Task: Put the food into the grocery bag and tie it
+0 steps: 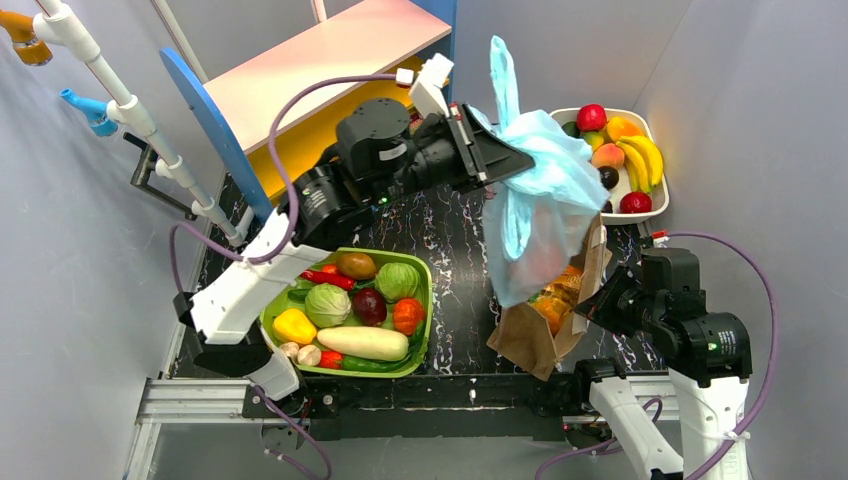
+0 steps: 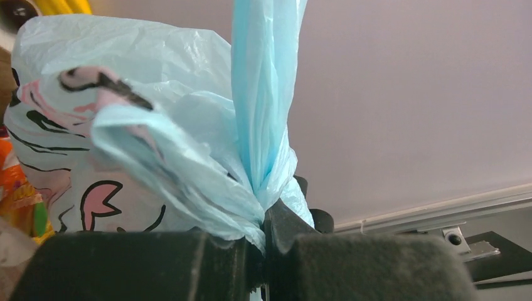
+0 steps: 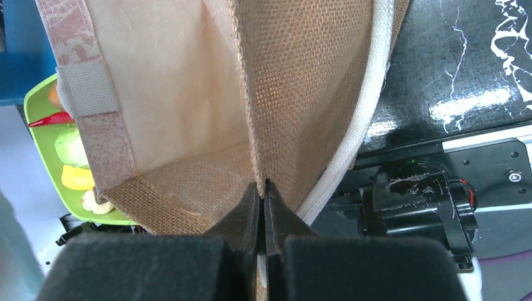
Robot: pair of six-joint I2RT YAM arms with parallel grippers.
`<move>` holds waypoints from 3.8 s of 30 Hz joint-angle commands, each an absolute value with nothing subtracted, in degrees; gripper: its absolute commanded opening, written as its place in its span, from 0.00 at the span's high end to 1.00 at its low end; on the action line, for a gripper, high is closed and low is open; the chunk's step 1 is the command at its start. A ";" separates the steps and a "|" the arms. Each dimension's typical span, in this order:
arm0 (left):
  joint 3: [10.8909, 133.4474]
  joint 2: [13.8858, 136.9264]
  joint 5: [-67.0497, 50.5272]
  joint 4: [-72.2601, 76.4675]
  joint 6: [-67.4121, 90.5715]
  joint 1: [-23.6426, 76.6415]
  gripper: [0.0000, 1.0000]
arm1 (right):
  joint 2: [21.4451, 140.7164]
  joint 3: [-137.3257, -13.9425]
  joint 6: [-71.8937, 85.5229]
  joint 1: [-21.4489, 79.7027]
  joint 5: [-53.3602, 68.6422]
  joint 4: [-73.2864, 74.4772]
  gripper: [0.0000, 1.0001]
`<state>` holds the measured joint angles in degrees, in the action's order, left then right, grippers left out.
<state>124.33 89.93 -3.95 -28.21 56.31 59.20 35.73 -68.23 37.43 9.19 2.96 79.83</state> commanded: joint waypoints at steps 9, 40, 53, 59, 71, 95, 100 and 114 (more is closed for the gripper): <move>117.43 95.43 -4.02 -4.62 64.65 63.68 1.00 | 34.64 -71.44 37.96 9.56 1.49 84.35 0.99; 79.54 83.39 5.36 16.76 64.00 72.78 1.00 | 34.62 -72.72 38.67 9.58 -3.25 85.16 0.99; 83.86 80.24 13.46 -10.39 61.42 76.69 1.00 | 34.76 -74.30 36.50 9.62 -5.81 84.56 0.99; 89.29 83.41 14.25 -20.82 63.73 76.69 1.00 | 35.54 -76.48 33.78 9.58 -6.97 84.48 0.99; 104.76 96.21 8.81 -28.36 58.77 75.56 1.00 | 33.00 -73.77 32.94 9.59 -2.79 84.19 0.99; 130.47 124.26 -3.75 -37.51 53.36 68.55 1.00 | 28.02 -70.21 26.84 9.58 6.31 85.44 0.99; 125.65 124.65 -5.84 -39.05 53.61 68.55 1.00 | 27.39 -69.40 26.11 9.58 6.53 85.86 0.99; 125.50 126.75 -7.73 -45.13 48.48 68.55 1.00 | 26.68 -69.20 26.16 9.58 6.19 87.82 0.99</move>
<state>122.80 126.19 -5.45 -39.27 51.75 68.58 27.94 -69.41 26.74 9.19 4.32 86.19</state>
